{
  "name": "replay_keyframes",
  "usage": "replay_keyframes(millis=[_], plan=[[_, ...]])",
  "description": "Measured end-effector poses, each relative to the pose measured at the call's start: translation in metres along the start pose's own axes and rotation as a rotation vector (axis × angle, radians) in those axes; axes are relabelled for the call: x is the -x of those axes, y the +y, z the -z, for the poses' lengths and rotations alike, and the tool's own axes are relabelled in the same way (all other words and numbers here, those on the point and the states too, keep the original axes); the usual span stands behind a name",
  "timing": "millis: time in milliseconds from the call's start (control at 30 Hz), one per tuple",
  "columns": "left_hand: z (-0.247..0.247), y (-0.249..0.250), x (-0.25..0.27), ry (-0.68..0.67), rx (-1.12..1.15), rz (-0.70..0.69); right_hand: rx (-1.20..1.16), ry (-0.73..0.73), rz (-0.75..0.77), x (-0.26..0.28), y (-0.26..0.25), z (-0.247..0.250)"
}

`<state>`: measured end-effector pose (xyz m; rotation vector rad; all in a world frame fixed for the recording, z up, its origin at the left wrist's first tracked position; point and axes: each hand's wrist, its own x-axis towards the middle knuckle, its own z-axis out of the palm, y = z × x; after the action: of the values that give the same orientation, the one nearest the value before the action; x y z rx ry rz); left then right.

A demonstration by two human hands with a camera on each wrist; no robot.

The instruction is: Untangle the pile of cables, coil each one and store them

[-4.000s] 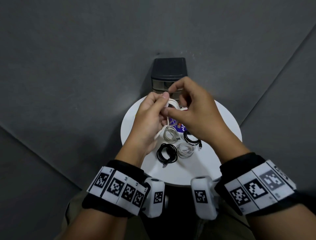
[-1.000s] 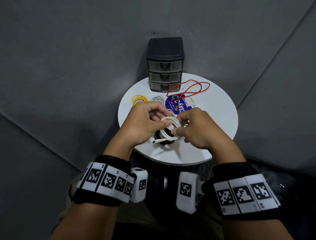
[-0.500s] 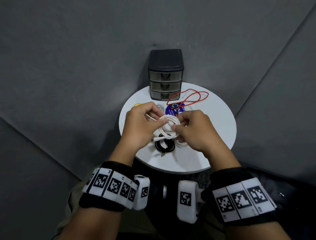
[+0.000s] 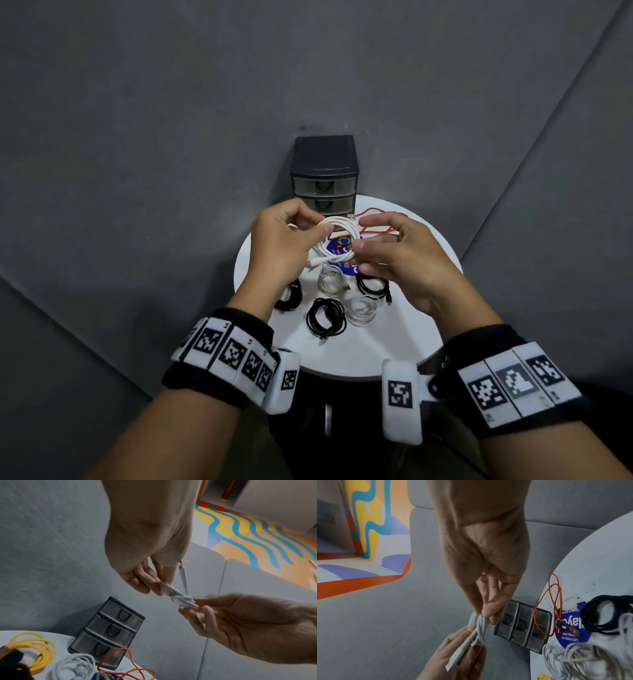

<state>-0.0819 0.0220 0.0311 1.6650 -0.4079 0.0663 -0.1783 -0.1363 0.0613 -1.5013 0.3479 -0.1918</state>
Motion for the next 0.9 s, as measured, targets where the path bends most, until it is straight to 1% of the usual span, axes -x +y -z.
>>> replay_keyframes(millis=[167,233,333,400,467,567,600,733,800,900], plan=[[-0.015,0.009,-0.021,-0.041,-0.025,-0.035,-0.011,0.107,0.018,-0.017,-0.007,0.01],[-0.023,0.013,-0.03,-0.083,-0.009,-0.04,-0.006,0.144,0.024,-0.025,-0.009,0.017],[-0.036,0.015,-0.045,-0.166,-0.028,-0.01,0.01,0.179,0.02,-0.038,-0.011,0.03],[-0.047,0.01,-0.058,-0.242,-0.059,0.051,0.017,0.199,0.007,-0.05,-0.008,0.041],[-0.056,0.0,-0.071,-0.35,-0.099,0.116,0.04,0.219,-0.023,-0.061,-0.001,0.052],[-0.066,-0.012,-0.083,-0.51,-0.248,0.143,0.082,0.254,-0.087,-0.078,0.015,0.071],[-0.068,-0.014,-0.086,-0.532,-0.292,0.139,0.103,0.264,-0.105,-0.083,0.022,0.078],[-0.07,-0.022,-0.098,-0.503,-0.403,0.132,0.251,0.278,-0.189,-0.101,0.047,0.107],[-0.07,-0.031,-0.105,-0.58,-0.532,0.145,0.36,0.264,-0.239,-0.11,0.061,0.121],[-0.069,-0.041,-0.113,-0.754,-0.728,0.159,0.641,0.2,-0.283,-0.122,0.076,0.132]])
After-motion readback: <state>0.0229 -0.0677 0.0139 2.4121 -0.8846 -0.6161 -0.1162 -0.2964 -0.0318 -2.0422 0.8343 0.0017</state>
